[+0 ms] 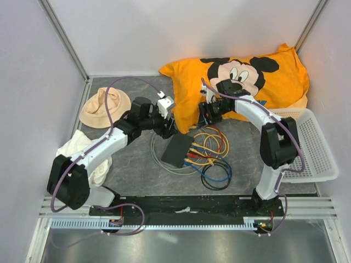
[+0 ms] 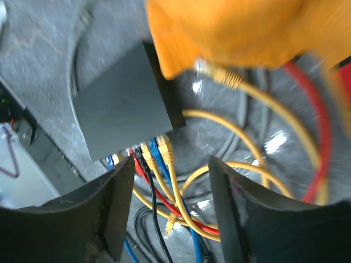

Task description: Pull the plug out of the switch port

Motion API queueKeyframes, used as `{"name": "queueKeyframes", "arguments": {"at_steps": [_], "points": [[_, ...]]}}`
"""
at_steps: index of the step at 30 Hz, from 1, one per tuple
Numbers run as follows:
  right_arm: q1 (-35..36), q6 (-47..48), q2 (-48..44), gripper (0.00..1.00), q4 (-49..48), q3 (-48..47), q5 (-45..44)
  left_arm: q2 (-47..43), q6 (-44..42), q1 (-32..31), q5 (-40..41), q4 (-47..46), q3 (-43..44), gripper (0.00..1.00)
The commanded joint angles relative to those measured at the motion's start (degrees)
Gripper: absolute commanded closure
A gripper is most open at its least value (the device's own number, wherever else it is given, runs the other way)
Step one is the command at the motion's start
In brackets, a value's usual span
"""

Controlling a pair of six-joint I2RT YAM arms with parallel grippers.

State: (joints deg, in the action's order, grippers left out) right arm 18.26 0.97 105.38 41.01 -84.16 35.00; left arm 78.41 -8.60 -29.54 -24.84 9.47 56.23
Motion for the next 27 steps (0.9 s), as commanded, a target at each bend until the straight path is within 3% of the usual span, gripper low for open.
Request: {"name": "queueKeyframes", "arguments": {"at_steps": [1,2,4,10,19,27], "points": [[0.11,-2.2,2.62,0.39,-0.15,1.72,7.35,2.88,9.64,-0.25,-9.51,1.78,-1.91,0.44],[0.19,-2.29,3.24,0.41,-0.06,2.41,8.66,4.37,11.05,-0.26,-10.92,0.9,-2.35,0.74],[0.2,-2.29,4.73,0.44,-0.23,3.03,10.95,5.87,12.2,-0.26,-11.54,-0.86,-3.58,0.98],[-0.07,-3.43,8.61,0.47,-1.63,4.09,13.95,12.9,13.26,-0.87,-15.41,-4.46,-5.51,0.98],[0.02,-5.19,11.6,0.53,-4.71,7.69,14.48,23.17,13.78,-2.1,-10.94,-3.15,-2.79,0.98],[0.02,-7.82,12.22,0.58,-8.31,10.68,14.92,26.71,12.91,-2.89,-8.73,-1.92,-3.05,0.98]]}}
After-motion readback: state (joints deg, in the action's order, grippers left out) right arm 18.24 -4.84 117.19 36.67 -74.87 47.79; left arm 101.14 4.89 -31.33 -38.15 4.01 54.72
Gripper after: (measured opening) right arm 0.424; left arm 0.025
